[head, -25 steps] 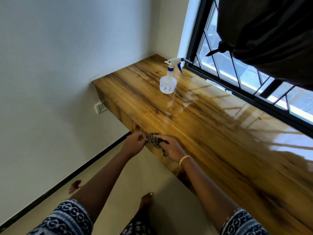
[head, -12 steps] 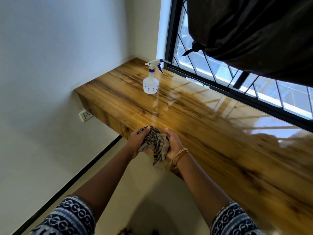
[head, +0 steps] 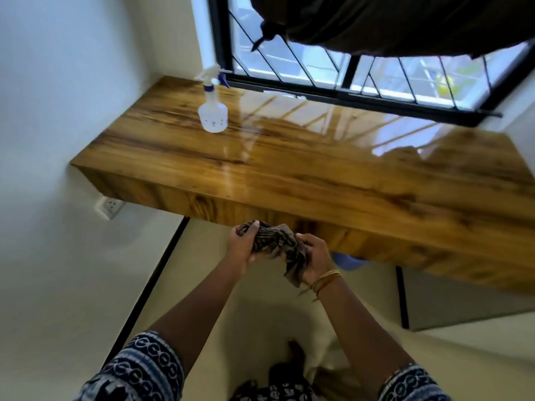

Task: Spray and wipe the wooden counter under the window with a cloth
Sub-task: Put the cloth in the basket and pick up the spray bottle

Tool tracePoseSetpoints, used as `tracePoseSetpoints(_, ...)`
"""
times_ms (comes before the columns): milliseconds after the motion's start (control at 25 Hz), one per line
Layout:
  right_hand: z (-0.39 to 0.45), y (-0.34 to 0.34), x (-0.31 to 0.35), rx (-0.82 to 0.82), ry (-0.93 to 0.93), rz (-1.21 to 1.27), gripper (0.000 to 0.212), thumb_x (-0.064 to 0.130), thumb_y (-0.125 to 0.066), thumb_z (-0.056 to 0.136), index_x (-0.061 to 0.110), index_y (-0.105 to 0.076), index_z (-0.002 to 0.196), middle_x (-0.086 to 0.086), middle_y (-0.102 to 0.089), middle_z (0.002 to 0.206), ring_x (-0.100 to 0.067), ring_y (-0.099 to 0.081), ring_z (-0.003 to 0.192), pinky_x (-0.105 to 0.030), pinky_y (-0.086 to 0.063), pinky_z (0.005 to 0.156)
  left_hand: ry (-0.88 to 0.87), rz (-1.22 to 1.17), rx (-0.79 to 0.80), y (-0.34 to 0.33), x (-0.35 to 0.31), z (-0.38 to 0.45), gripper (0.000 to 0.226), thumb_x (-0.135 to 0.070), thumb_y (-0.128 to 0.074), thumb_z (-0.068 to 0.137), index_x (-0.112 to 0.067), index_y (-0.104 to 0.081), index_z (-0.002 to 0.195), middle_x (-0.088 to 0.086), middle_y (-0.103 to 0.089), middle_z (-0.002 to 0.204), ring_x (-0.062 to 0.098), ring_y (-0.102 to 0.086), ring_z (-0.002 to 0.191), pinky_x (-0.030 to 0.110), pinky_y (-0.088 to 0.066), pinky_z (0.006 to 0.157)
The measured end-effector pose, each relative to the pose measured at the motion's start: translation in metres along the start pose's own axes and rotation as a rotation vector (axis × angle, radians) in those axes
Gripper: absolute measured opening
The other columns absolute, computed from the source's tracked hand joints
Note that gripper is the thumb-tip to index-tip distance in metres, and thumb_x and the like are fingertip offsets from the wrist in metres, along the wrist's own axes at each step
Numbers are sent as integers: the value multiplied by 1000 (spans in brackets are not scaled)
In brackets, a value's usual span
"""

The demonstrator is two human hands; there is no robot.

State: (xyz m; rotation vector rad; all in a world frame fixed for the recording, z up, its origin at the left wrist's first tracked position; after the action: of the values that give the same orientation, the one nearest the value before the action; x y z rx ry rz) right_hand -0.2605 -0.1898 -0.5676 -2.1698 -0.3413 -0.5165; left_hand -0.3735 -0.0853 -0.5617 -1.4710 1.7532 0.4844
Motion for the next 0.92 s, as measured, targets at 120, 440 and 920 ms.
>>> tracePoseSetpoints(120, -32, 47, -27, -98, 74, 170, 49, 20, -47, 90, -5, -53, 131, -23, -58, 120, -35, -59, 100, -43, -42, 101, 144, 96, 161, -8, 47, -18, 48, -21, -69, 87, -5, -50, 128, 21, -57, 125, 40, -57, 114, 58, -51, 90)
tracePoseSetpoints(440, -148, 197, -88, -456, 240, 342, 31, 8, -47, 92, 1, -60, 120, -19, -64, 111, -32, -62, 98, -41, -46, 96, 387, 379, 495, -64, 207, -97, 27, 3, -62, 85, -15, -62, 104, 20, -65, 109, 35, -65, 92, 47, -58, 70)
tracePoseSetpoints(920, -296, 418, -140, -958, 339, 375, 41, 14, -52, 97, -5, -51, 133, -23, -58, 114, -35, -59, 83, -35, -53, 55, 487, 707, 521, -132, 442, -193, 36, -23, -62, 91, -15, -54, 125, 13, -60, 128, 30, -59, 111, 40, -51, 76)
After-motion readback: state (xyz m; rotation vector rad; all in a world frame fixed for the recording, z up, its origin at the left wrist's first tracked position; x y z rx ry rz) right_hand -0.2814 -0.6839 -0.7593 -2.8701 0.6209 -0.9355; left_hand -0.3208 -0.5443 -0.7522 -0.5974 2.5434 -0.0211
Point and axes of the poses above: each hand's wrist, its own z-axis towards the middle knuckle, its own y-axis out of the back of the hand, x = y × z, the point moved 8 cm from there along z, towards the middle knuckle
